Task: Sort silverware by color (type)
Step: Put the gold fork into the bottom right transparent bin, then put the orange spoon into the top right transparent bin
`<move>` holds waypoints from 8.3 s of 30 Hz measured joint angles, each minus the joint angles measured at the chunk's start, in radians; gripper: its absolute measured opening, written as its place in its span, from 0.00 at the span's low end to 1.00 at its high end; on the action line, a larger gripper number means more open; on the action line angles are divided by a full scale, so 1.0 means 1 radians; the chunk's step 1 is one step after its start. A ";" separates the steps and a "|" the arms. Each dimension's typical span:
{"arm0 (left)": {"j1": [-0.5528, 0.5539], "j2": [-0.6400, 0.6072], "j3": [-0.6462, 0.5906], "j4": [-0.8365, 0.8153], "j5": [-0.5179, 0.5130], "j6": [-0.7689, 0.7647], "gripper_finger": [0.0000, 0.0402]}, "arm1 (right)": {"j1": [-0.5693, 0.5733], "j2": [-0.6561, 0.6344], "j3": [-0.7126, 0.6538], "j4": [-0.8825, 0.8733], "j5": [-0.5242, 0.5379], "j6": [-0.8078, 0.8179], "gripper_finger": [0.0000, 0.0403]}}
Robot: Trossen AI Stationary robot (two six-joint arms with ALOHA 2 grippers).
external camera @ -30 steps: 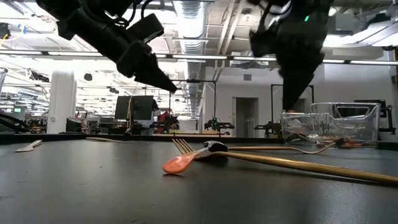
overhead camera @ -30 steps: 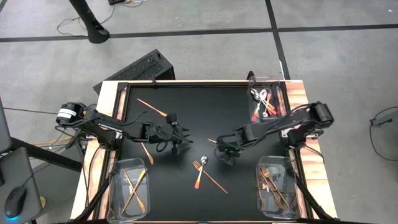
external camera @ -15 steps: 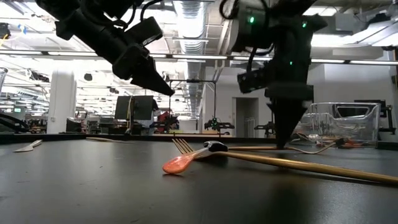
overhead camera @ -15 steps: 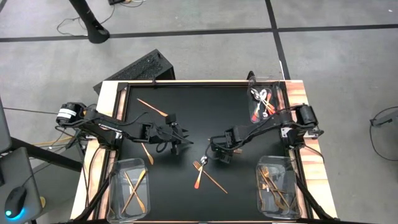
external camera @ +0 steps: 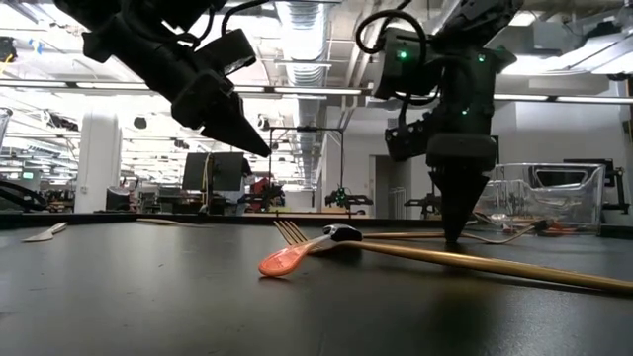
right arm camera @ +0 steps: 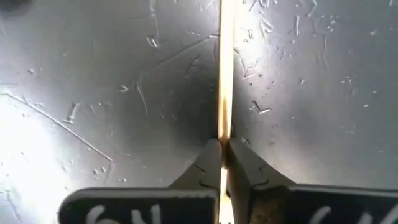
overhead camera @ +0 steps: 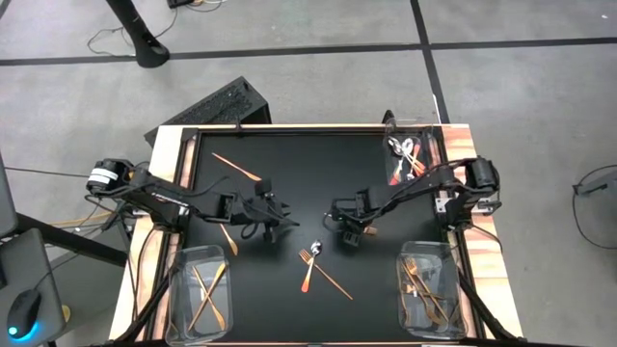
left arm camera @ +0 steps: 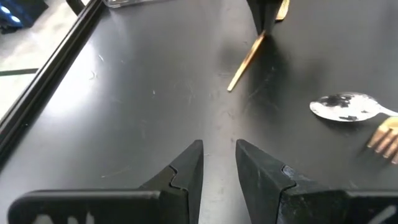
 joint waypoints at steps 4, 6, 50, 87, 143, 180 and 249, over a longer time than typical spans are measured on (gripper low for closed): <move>-0.031 0.000 0.000 -0.030 -0.035 -0.018 0.22 | -0.013 -0.004 0.004 -0.055 -0.004 0.000 0.04; -0.046 0.000 0.000 -0.048 -0.061 -0.023 0.22 | -0.013 -0.034 0.011 -0.087 -0.005 0.001 0.04; -0.332 0.000 0.000 -0.001 -0.430 -0.408 0.22 | 1.058 -0.472 0.127 -0.587 -0.034 1.582 0.19; -0.379 0.000 0.000 0.123 -0.443 -0.356 0.22 | 0.884 -0.120 0.126 -0.664 0.067 1.175 0.24; -0.382 -0.001 0.001 -0.221 -0.447 -0.654 0.22 | 0.374 0.212 0.126 0.607 0.697 -0.444 0.38; -0.382 0.000 0.001 -0.223 -0.447 -0.662 0.22 | 0.251 0.183 0.214 0.550 0.486 -0.344 0.24; -0.389 0.043 0.000 -0.215 -0.581 -0.750 0.22 | 0.208 0.071 0.344 0.333 0.421 0.056 0.03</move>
